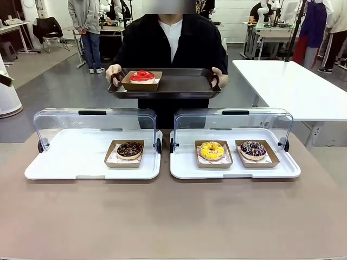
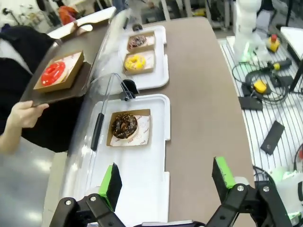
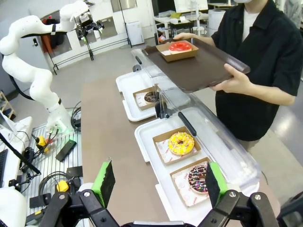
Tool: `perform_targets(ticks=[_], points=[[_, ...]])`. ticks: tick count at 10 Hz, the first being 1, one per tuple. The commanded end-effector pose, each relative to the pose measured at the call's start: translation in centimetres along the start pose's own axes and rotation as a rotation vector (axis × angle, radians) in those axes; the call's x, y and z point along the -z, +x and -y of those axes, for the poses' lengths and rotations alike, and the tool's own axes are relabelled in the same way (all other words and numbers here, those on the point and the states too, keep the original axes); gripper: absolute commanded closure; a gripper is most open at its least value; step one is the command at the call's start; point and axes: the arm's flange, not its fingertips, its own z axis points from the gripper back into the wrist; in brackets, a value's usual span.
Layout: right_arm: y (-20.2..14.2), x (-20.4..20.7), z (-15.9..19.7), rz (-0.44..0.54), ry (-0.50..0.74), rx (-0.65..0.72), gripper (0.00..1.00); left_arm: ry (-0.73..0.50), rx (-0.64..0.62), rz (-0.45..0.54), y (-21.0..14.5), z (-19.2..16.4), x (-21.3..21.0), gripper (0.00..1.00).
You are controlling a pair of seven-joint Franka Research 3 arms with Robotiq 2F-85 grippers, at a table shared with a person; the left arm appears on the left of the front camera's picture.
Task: Provide the desired donut to the person.
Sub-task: Pick up and lift the Paper togo box containing the Donut pointed at by the person.
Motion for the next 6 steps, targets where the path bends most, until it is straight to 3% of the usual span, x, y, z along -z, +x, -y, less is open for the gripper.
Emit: perform_targets(ticks=[1, 4, 6], points=[[0.0, 0.1, -0.1, 0.009, 0.001, -0.005, 0.0, 0.05, -0.06, 0.073, -1.8, 1.4, -1.5, 0.0], [0.0, 0.1, -0.1, 0.009, 0.001, -0.005, 0.0, 0.096, -0.156, 0.059, -3.2, 2.9, -4.3, 0.0], [0.0, 0.1, -0.1, 0.009, 0.001, -0.005, 0.0, 0.033, -0.209, -0.034, -4.4, 2.0, -4.2, 0.0]])
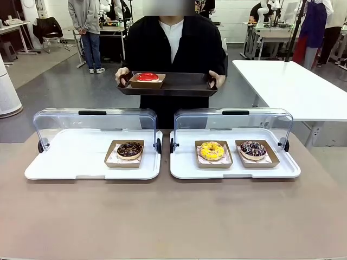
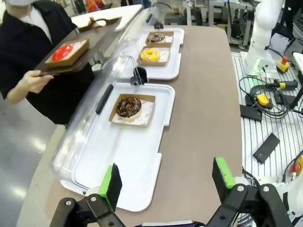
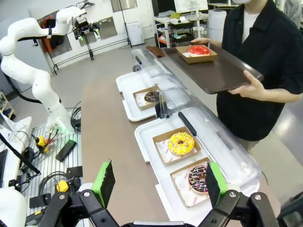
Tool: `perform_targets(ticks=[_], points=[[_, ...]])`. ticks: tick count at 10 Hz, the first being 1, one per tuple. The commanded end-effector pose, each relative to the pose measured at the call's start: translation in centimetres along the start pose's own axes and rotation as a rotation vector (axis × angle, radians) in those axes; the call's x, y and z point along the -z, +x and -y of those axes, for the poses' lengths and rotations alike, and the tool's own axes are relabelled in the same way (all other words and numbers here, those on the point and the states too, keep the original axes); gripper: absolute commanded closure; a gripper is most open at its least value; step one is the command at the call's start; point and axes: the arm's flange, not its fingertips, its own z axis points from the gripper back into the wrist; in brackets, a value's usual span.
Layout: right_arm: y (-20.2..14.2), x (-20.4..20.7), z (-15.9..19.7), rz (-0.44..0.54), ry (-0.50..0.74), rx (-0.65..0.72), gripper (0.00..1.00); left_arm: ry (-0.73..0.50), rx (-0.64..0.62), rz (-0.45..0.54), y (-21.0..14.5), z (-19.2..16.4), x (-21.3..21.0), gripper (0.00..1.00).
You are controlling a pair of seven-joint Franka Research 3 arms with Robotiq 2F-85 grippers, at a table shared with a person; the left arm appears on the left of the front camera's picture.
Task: Provide the desired donut to the person.
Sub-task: Pick up and lift the Paper togo box containing the Donut pointed at by the person.
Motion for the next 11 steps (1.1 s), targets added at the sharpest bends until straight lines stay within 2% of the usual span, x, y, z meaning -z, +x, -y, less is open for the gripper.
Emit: perform_targets(ticks=[1, 2, 4, 5, 11], points=[[0.01, 0.11, -0.08, 0.009, 0.001, -0.005, 0.0, -0.047, -0.041, -0.071, -0.55, -0.04, 0.51, 0.0], [0.01, 0.11, -0.08, 0.009, 0.001, -0.005, 0.0, -0.065, -0.032, -0.072, -0.2, -0.96, 0.57, 0.0], [0.01, 0.11, -0.08, 0.009, 0.001, -0.005, 0.0, -0.081, 0.009, -0.08, -0.23, -0.43, 0.7, 0.0], [0.01, 0.11, -0.08, 0.009, 0.001, -0.005, 0.0, -0.048, -0.026, -0.058, -0.88, -0.63, 1.14, 0.0], [0.01, 0.11, -0.08, 0.009, 0.001, -0.005, 0.0, -0.048, -0.026, -0.058, -0.88, -0.63, 1.14, 0.0]])
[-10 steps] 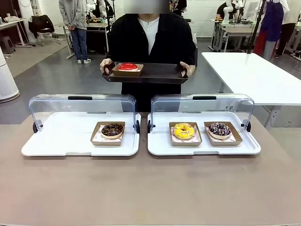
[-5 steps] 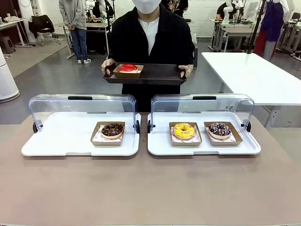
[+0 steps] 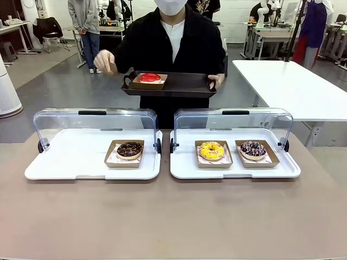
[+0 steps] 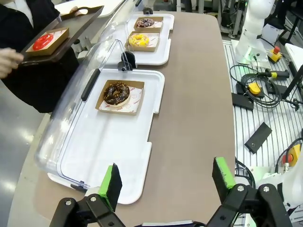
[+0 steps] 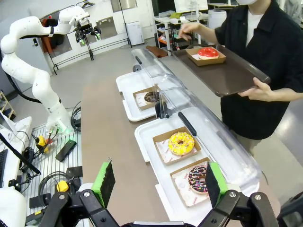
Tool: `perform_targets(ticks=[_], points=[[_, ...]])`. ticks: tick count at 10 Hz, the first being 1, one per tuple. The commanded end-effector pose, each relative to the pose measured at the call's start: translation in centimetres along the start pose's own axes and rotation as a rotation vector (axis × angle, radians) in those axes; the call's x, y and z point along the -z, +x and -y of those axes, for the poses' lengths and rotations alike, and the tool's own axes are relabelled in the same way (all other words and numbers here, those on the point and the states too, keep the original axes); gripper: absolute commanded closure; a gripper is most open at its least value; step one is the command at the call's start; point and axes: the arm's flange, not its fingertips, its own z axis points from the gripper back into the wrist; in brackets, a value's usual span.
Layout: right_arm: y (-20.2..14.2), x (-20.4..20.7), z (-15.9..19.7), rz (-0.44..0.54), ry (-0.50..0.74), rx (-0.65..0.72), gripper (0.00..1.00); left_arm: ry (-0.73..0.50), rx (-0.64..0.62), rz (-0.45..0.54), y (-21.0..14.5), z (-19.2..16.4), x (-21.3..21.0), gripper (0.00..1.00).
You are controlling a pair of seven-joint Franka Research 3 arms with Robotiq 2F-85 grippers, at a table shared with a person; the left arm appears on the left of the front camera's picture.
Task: Provide the desired donut to the person.
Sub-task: Pick up and lift the Paper togo box containing the Donut pointed at by the person.
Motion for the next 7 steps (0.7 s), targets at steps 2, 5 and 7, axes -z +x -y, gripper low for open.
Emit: perform_targets(ticks=[2, 5, 7], points=[[0.01, 0.11, -0.08, 0.009, 0.001, -0.005, 0.0, 0.01, -0.006, 0.008, -0.14, -0.02, -0.02, 0.0], [0.01, 0.11, -0.08, 0.009, 0.001, -0.005, 0.0, 0.01, -0.006, 0.008, -0.14, -0.02, -0.02, 0.0], [0.01, 0.11, -0.08, 0.009, 0.001, -0.005, 0.0, 0.01, -0.006, 0.008, -0.14, -0.02, -0.02, 0.0]])
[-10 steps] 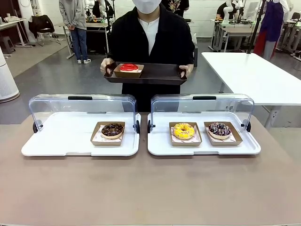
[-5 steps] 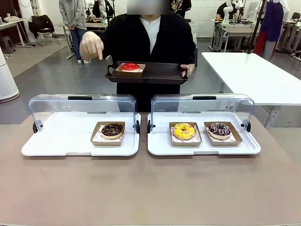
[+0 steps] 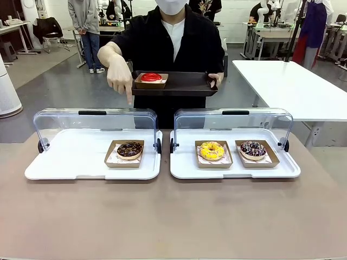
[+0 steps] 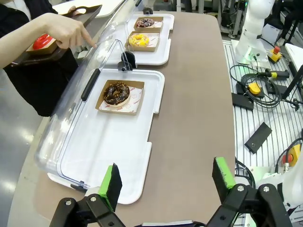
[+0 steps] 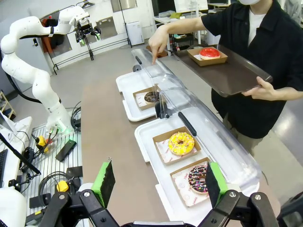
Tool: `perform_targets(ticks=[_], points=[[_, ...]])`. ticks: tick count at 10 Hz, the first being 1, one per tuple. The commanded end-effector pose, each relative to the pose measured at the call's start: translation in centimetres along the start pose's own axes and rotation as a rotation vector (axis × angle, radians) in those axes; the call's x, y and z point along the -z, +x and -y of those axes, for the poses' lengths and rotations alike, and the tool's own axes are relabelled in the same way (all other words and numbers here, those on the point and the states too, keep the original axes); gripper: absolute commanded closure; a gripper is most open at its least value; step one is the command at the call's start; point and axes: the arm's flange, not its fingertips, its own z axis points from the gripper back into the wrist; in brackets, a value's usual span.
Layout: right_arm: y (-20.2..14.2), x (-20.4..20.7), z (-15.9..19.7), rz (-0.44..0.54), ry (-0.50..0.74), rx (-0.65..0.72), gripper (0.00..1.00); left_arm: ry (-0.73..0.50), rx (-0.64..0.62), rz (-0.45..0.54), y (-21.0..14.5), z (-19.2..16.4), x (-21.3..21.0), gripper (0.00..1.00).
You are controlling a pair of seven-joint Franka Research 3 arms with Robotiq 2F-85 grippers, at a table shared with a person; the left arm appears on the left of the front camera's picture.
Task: Provide the desired donut to the person.
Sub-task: Pick up and lift the Paper togo box containing the Donut pointed at by the person.
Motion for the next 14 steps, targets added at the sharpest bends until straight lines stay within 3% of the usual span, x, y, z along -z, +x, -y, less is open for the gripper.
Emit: perform_targets(ticks=[1, 9, 12, 14], points=[[0.0, 0.1, -0.1, 0.009, 0.001, -0.005, 0.0, 0.01, -0.006, 0.008, -0.1, 0.0, 0.0, 0.0], [0.0, 0.1, -0.1, 0.009, 0.001, -0.005, 0.0, 0.0, 0.0, 0.0, 0.0, 0.0, 0.0, 0.0], [0.0, 0.1, -0.1, 0.009, 0.001, -0.005, 0.0, 0.06, 0.039, -0.123, 7.8, -0.4, -0.3, 0.0], [0.0, 0.1, -0.1, 0.009, 0.001, -0.005, 0.0, 0.056, 0.111, -0.299, 12.8, 0.0, 2.2, 0.0]])
